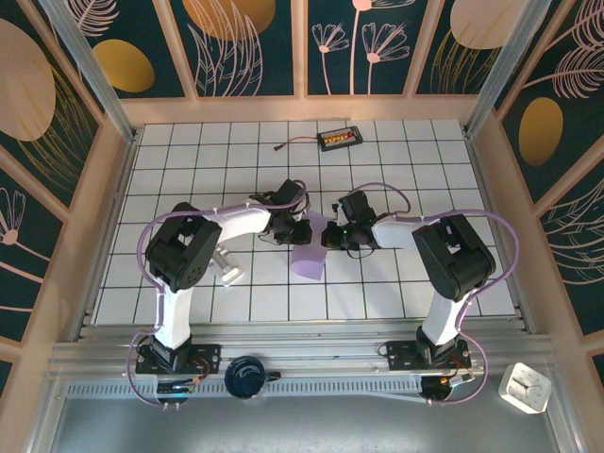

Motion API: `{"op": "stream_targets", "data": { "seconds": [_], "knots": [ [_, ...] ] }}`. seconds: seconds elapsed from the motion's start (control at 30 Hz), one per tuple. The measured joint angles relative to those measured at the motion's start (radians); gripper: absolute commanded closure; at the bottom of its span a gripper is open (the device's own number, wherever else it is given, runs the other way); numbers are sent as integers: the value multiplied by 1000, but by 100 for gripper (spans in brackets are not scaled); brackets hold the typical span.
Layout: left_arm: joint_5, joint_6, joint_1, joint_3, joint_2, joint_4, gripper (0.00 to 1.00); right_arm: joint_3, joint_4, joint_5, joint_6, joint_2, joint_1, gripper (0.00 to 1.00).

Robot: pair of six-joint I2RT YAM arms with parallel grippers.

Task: Fold a paper plane with a square sheet of paper (pick it up from the middle)
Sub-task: First fold the square sheet of paper in half at the center of the table.

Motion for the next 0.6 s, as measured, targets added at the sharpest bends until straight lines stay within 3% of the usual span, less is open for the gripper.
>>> {"op": "stream_targets", "data": {
  "seconds": [0.33, 0.6],
  "knots": [
    [43, -14, 44, 48, 2, 26, 80, 0, 0, 2, 0, 0, 0, 100],
    [54, -10, 61, 140, 96, 46, 82, 0, 0, 4, 0, 0, 0, 100]
  ]
}}
